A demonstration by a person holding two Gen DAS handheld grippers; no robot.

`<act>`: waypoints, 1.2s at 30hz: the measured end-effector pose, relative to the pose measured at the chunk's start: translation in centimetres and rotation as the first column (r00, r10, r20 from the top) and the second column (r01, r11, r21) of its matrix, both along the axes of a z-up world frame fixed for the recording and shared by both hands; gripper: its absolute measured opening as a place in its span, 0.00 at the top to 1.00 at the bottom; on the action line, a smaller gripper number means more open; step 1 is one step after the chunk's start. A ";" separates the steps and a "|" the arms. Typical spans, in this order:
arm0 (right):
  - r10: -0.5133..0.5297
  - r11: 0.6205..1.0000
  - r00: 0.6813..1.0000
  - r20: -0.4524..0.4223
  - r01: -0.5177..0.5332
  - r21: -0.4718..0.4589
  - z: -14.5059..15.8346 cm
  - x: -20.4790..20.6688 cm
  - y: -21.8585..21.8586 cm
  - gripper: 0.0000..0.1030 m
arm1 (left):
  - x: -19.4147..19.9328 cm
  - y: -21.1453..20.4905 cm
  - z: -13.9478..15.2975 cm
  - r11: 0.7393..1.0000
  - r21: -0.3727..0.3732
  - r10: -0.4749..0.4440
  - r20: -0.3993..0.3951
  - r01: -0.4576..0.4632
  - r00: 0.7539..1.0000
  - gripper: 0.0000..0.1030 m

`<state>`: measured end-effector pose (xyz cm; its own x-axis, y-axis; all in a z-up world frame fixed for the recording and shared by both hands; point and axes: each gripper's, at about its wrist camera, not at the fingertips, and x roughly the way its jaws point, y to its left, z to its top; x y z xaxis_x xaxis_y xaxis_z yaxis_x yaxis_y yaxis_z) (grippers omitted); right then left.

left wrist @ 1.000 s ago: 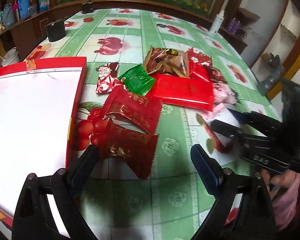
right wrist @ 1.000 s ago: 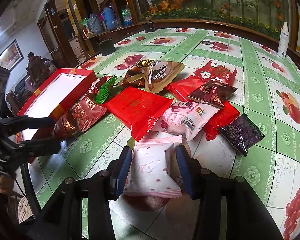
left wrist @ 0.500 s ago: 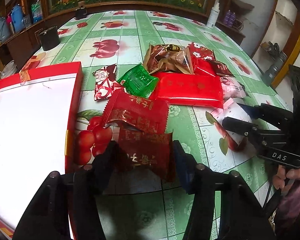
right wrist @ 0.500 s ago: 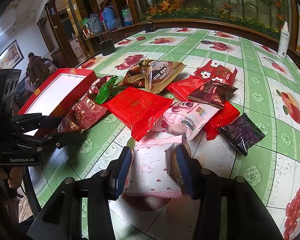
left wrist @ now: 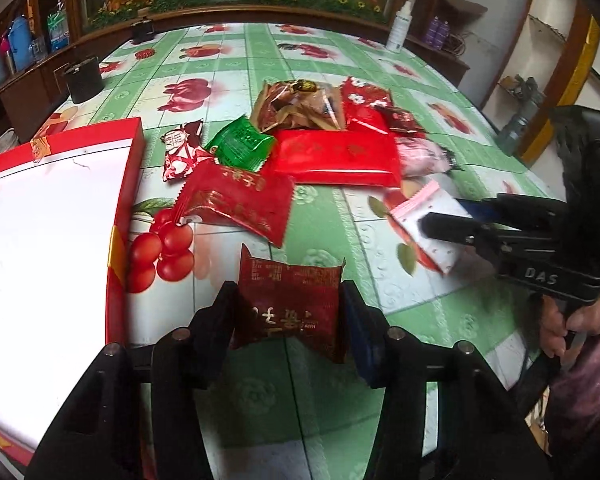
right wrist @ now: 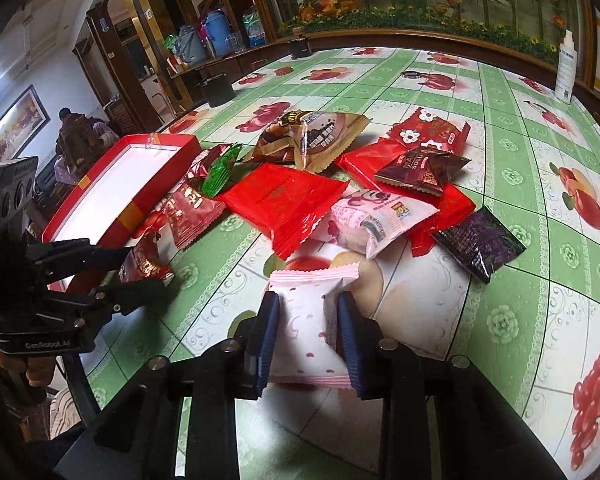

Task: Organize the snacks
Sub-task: 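Carry both snacks over the white tray and open both tools to drop them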

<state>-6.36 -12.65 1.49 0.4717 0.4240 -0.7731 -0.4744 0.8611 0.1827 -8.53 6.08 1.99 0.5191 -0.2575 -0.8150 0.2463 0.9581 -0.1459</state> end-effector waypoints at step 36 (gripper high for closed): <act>0.293 0.927 0.956 0.007 -0.286 0.243 3.2 -0.4 23.1 0.81 | -5.5 16.4 2.7 0.905 0.076 0.397 0.200 -0.418 0.896 0.51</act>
<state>-6.77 10.44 4.71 0.2795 0.7125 -0.6435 -0.6880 0.6162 0.3833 -14.00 22.46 4.65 0.6959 0.0965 -0.7117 -0.1579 0.9872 -0.0205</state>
